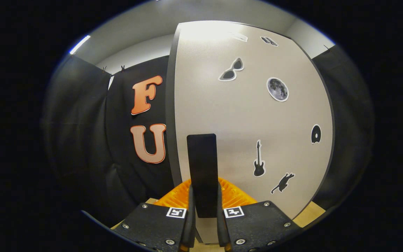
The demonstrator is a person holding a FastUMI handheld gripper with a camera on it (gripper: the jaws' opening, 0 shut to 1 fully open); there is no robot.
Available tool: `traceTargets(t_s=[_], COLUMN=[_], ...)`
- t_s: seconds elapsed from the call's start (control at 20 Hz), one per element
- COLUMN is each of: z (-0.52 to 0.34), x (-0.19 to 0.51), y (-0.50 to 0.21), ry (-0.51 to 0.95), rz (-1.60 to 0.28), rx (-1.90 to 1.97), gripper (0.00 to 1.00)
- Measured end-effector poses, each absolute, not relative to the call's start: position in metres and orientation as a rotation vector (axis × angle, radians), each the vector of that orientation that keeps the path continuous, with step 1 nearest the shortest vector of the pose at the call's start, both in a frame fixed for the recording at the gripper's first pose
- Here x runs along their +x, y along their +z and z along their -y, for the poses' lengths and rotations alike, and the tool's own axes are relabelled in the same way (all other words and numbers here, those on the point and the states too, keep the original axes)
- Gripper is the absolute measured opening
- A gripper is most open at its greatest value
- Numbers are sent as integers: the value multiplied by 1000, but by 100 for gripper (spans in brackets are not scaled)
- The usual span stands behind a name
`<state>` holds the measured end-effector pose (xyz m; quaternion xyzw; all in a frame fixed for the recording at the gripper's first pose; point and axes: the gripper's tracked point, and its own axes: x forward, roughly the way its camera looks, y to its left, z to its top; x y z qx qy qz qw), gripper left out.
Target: Open the shoe cabinet door, grab the shoes and put them into the shoe cabinet, then close the shoe cabinet door.
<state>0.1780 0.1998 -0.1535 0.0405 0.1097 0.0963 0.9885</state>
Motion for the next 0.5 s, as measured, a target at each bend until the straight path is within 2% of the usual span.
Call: traceTargets(t_s=[0.5], z=[-170], x=[133], y=[-142], ry=[129], rz=[-219], rx=[75], gripper=[17])
